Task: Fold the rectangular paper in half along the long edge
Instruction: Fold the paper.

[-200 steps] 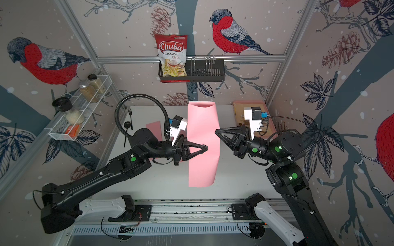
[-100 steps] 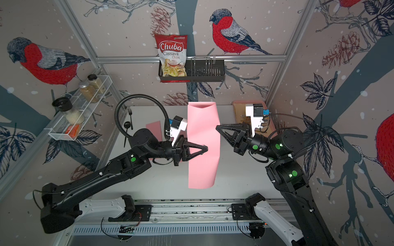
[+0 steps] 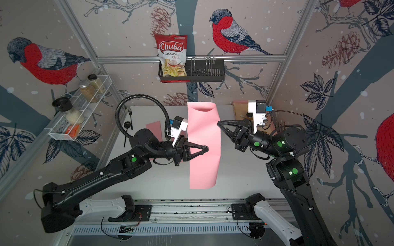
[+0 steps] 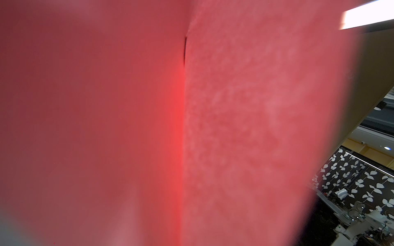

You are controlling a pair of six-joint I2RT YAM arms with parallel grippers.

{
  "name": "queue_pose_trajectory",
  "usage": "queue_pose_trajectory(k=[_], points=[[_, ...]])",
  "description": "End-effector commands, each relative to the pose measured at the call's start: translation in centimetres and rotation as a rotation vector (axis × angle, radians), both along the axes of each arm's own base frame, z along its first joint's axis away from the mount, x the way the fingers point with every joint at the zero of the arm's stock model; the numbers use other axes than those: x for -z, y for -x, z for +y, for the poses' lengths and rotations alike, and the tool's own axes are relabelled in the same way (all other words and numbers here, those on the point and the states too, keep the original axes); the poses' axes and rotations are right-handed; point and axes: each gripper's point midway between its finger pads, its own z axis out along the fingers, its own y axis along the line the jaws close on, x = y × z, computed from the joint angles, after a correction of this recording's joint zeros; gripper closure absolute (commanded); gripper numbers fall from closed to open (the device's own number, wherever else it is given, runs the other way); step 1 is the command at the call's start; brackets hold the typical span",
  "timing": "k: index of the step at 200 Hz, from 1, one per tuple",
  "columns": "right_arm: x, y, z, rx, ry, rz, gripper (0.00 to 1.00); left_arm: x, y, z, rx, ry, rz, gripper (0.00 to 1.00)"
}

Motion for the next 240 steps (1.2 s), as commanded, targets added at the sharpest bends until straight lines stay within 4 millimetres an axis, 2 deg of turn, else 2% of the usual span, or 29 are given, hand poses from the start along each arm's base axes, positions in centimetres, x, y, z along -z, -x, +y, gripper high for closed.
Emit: queue_pose_trajectory(k=[1, 6, 13, 28, 42, 53, 62, 82, 100, 110, 117, 140, 151, 165, 171, 184, 203, 213, 220, 231, 240], points=[[-1.6, 0.4, -0.3, -0.004, -0.04, -0.047, 0.96, -0.5, 0.6, 0.1, 0.027, 0.023, -0.026, 1.0], [-1.6, 0.3, -0.3, 0.0, -0.041, -0.046, 0.91, -0.5, 0.7, 0.1, 0.029, 0.023, -0.027, 1.0], [-1.6, 0.2, -0.3, 0.002, -0.042, -0.043, 0.89, -0.5, 0.7, 0.1, 0.029, 0.022, -0.026, 1.0], [-1.7, 0.2, -0.3, -0.003, -0.044, -0.051, 1.0, -0.5, 0.7, 0.0, 0.031, 0.021, -0.025, 1.0], [-1.8, 0.3, -0.3, -0.008, -0.046, -0.055, 1.0, -0.6, 0.7, 0.0, 0.03, 0.024, -0.027, 1.0], [-1.9, 0.1, -0.4, -0.003, -0.047, -0.052, 0.88, -0.6, 0.7, 0.0, 0.03, 0.023, -0.028, 1.0], [-1.9, 0.0, -0.3, -0.004, -0.047, -0.049, 0.86, -0.6, 0.7, 0.0, 0.031, 0.022, -0.028, 1.0], [-2.0, 0.0, -0.3, -0.012, -0.049, -0.056, 1.0, -0.4, 0.7, -0.1, 0.035, 0.017, -0.025, 1.0], [-2.2, 0.1, -0.4, -0.01, -0.053, -0.062, 1.0, -0.4, 0.8, -0.2, 0.037, 0.017, -0.026, 1.0], [-2.2, 0.0, -0.5, -0.004, -0.054, -0.061, 0.88, -0.4, 0.8, -0.2, 0.037, 0.016, -0.026, 1.0], [-2.2, -0.1, -0.6, 0.001, -0.053, -0.059, 0.86, -0.4, 0.8, -0.2, 0.04, 0.015, -0.026, 1.0], [-2.2, -0.2, -0.5, -0.007, -0.054, -0.066, 1.0, -0.2, 0.8, -0.4, 0.045, 0.008, -0.023, 1.0], [-2.4, -0.1, -0.6, -0.009, -0.058, -0.07, 0.99, -0.1, 0.8, -0.4, 0.045, 0.007, -0.023, 1.0], [-2.5, -0.4, -0.6, -0.002, -0.058, -0.065, 0.9, -0.1, 0.9, -0.4, 0.047, 0.006, -0.023, 1.0], [-2.5, -0.5, -0.6, 0.0, -0.058, -0.065, 0.91, -0.1, 0.9, -0.4, 0.047, 0.005, -0.023, 1.0], [-2.5, -0.5, -0.6, -0.009, -0.058, -0.069, 1.0, -0.1, 1.0, -0.5, 0.052, 0.004, -0.023, 1.0], [-2.9, -0.4, -0.7, -0.014, -0.065, -0.08, 1.0, 0.0, 1.0, -0.5, 0.054, 0.002, -0.022, 1.0], [-3.1, -0.7, -0.7, -0.003, -0.066, -0.076, 0.9, 0.0, 1.0, -0.5, 0.053, 0.0, -0.02, 1.0], [-3.1, -1.0, -0.8, 0.0, -0.064, -0.073, 0.88, 0.0, 1.1, -0.5, 0.052, 0.0, -0.021, 1.0], [-3.2, -1.0, -0.7, -0.011, -0.067, -0.077, 0.96, 0.0, 1.0, -0.5, 0.051, 0.0, -0.022, 1.0], [-3.3, -1.0, -0.8, -0.015, -0.072, -0.082, 0.98, -0.1, 1.1, -0.5, 0.05, 0.001, -0.025, 1.0]])
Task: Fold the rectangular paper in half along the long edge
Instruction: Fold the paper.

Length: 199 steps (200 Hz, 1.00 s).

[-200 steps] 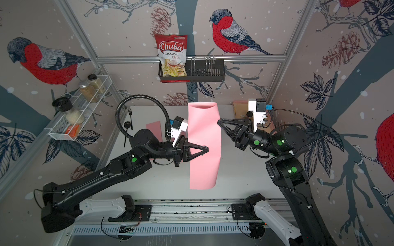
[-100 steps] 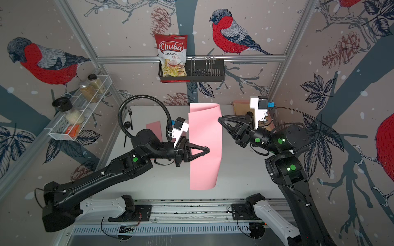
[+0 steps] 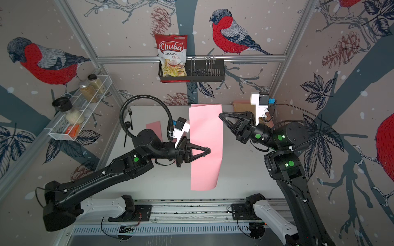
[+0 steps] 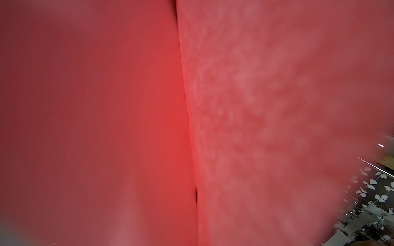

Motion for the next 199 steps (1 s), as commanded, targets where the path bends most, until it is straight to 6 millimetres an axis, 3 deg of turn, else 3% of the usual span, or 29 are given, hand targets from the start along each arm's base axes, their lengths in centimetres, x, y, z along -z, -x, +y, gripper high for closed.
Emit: queue_pose_trajectory(k=[1, 16, 31, 42, 58, 74, 89, 102, 117, 132, 144, 159, 180, 199], points=[[-1.3, 0.6, -0.2, -0.017, -0.027, -0.056, 0.98, -0.7, 0.7, 0.2, 0.03, 0.019, -0.032, 1.0], [-1.5, 0.3, -0.3, -0.012, -0.032, -0.052, 0.9, -0.6, 0.8, 0.2, 0.031, 0.018, -0.031, 1.0], [-1.8, 0.6, -0.2, -0.027, -0.037, -0.065, 1.0, -0.7, 0.7, 0.2, 0.026, 0.019, -0.033, 1.0], [-2.0, 0.6, -0.3, -0.027, -0.042, -0.073, 1.0, -0.6, 0.7, 0.2, 0.024, 0.018, -0.032, 1.0], [-2.2, 0.4, -0.3, -0.019, -0.042, -0.069, 0.89, -0.6, 0.7, 0.3, 0.022, 0.016, -0.031, 1.0], [-2.4, 0.6, -0.3, -0.03, -0.046, -0.078, 1.0, -0.5, 0.7, 0.2, 0.022, 0.015, -0.03, 1.0], [-2.5, 0.7, -0.4, -0.031, -0.05, -0.085, 1.0, -0.6, 0.7, 0.2, 0.022, 0.016, -0.031, 1.0], [-2.6, 0.5, -0.4, -0.024, -0.051, -0.079, 0.92, -0.6, 0.7, 0.2, 0.022, 0.016, -0.031, 1.0], [-2.6, 0.6, -0.3, -0.036, -0.052, -0.087, 1.0, -0.6, 0.6, 0.2, 0.015, 0.016, -0.03, 1.0], [-2.8, 0.7, -0.3, -0.041, -0.054, -0.09, 1.0, -0.6, 0.6, 0.3, 0.015, 0.014, -0.032, 1.0], [-2.9, 0.6, -0.4, -0.037, -0.056, -0.087, 0.89, -0.6, 0.6, 0.3, 0.016, 0.016, -0.032, 1.0], [-2.8, 0.3, -0.3, -0.036, -0.055, -0.084, 0.85, -0.6, 0.6, 0.3, 0.016, 0.015, -0.032, 1.0], [-2.8, 0.3, -0.3, -0.042, -0.059, -0.086, 1.0, -0.6, 0.7, 0.3, 0.016, 0.015, -0.032, 1.0], [-3.0, 0.5, -0.3, -0.045, -0.064, -0.093, 1.0, -0.6, 0.7, 0.3, 0.013, 0.015, -0.033, 1.0]])
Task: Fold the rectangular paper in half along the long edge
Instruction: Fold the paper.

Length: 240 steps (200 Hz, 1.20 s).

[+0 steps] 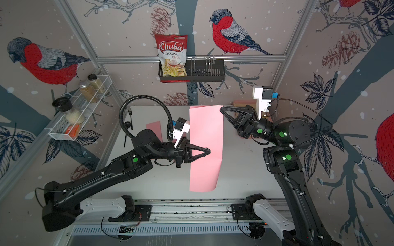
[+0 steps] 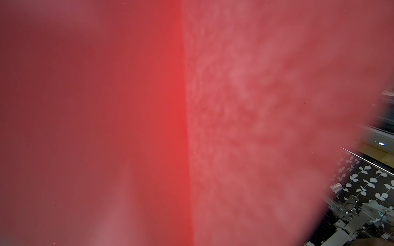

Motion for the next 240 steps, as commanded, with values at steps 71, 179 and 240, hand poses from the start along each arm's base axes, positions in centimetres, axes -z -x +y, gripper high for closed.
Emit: queue_pose_trajectory(k=[71, 179, 240], points=[[-1.5, 0.9, -0.4, 0.004, -0.031, -0.067, 0.97, -0.7, 0.5, 0.3, 0.007, 0.017, -0.03, 1.0], [5.3, 2.8, -0.8, 0.023, 0.121, 0.118, 0.49, -1.7, 0.1, 0.1, -0.017, 0.038, -0.049, 1.0], [7.4, 4.3, -1.3, 0.032, 0.141, 0.169, 0.5, -2.2, -0.6, -0.8, -0.029, 0.032, -0.045, 1.0]])
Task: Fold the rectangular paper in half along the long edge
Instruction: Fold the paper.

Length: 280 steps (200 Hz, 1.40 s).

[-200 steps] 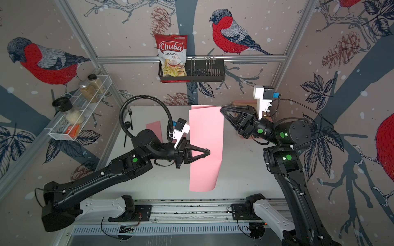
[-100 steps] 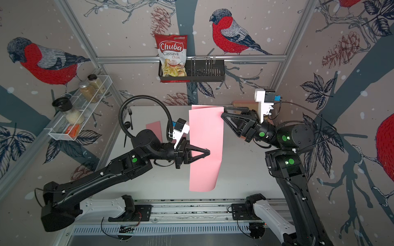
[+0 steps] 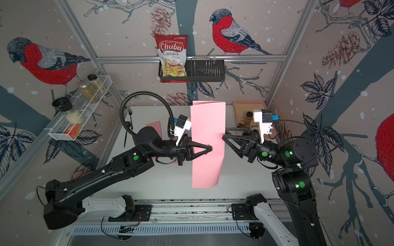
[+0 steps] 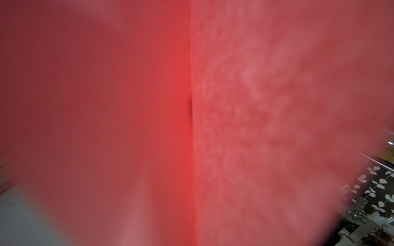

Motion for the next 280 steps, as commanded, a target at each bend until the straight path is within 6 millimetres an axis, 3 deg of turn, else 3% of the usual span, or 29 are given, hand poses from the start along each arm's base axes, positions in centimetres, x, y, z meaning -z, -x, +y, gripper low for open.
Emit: queue_pose_trajectory(k=[1, 21, 45, 72, 94, 107, 114, 120, 130, 144, 170, 182, 190, 212, 227, 240, 247, 268, 280], points=[[1.1, -0.2, -0.1, 0.017, 0.019, 0.026, 0.5, -1.0, 0.1, 0.0, -0.003, 0.029, -0.027, 1.0], [1.9, -0.4, -0.1, 0.028, 0.036, 0.04, 0.55, -1.1, -0.1, 0.0, -0.011, 0.032, -0.023, 1.0], [2.5, -0.5, 0.0, 0.02, 0.044, 0.05, 0.81, -1.2, -0.1, 0.0, -0.012, 0.035, -0.019, 1.0], [2.8, -0.3, 0.1, 0.011, 0.052, 0.052, 1.0, -1.3, -0.1, 0.0, -0.01, 0.036, -0.017, 1.0], [2.7, 0.2, 0.0, 0.01, 0.05, 0.046, 0.98, -1.2, -0.1, 0.0, -0.012, 0.035, -0.015, 1.0], [2.8, 0.4, 0.1, -0.007, 0.05, 0.056, 0.72, -1.2, -0.2, -0.1, -0.013, 0.034, -0.015, 1.0], [2.9, 0.5, 0.1, -0.014, 0.049, 0.061, 0.68, -1.2, -0.2, -0.1, -0.011, 0.032, -0.014, 1.0], [3.0, 0.5, 0.1, -0.016, 0.049, 0.063, 0.71, -1.2, -0.2, -0.2, -0.009, 0.033, -0.013, 1.0], [3.1, 0.7, 0.1, -0.02, 0.05, 0.063, 0.87, -1.1, -0.2, -0.2, -0.007, 0.031, -0.012, 1.0], [3.2, 0.9, 0.1, -0.02, 0.051, 0.066, 1.0, -1.2, -0.2, -0.2, -0.01, 0.033, -0.014, 1.0], [3.0, 1.5, -0.1, -0.023, 0.051, 0.06, 1.0, -1.2, -0.3, -0.3, -0.011, 0.032, -0.013, 1.0], [3.1, 1.5, -0.1, -0.022, 0.059, 0.066, 0.86, -1.1, -0.3, -0.3, -0.011, 0.032, -0.012, 1.0], [3.1, 1.7, -0.1, -0.023, 0.062, 0.067, 0.84, -1.1, -0.3, -0.3, -0.011, 0.032, -0.012, 1.0], [3.5, 1.9, -0.1, -0.03, 0.073, 0.079, 1.0, -1.2, -0.3, -0.4, -0.012, 0.032, -0.013, 1.0], [3.9, 2.1, -0.1, -0.034, 0.085, 0.085, 1.0, -1.3, -0.3, -0.3, -0.012, 0.035, -0.015, 1.0], [4.4, 2.0, -0.1, -0.035, 0.095, 0.1, 0.83, -1.4, -0.3, -0.3, -0.015, 0.038, -0.017, 1.0], [4.8, 2.1, -0.1, -0.04, 0.099, 0.107, 0.81, -1.5, -0.4, -0.3, -0.017, 0.042, -0.017, 1.0], [5.1, 2.5, -0.1, -0.046, 0.1, 0.104, 0.99, -1.8, -0.4, -0.3, -0.018, 0.052, -0.021, 1.0], [4.9, 2.8, -0.2, -0.054, 0.099, 0.101, 1.0, -2.0, -0.3, -0.2, -0.018, 0.056, -0.023, 1.0]])
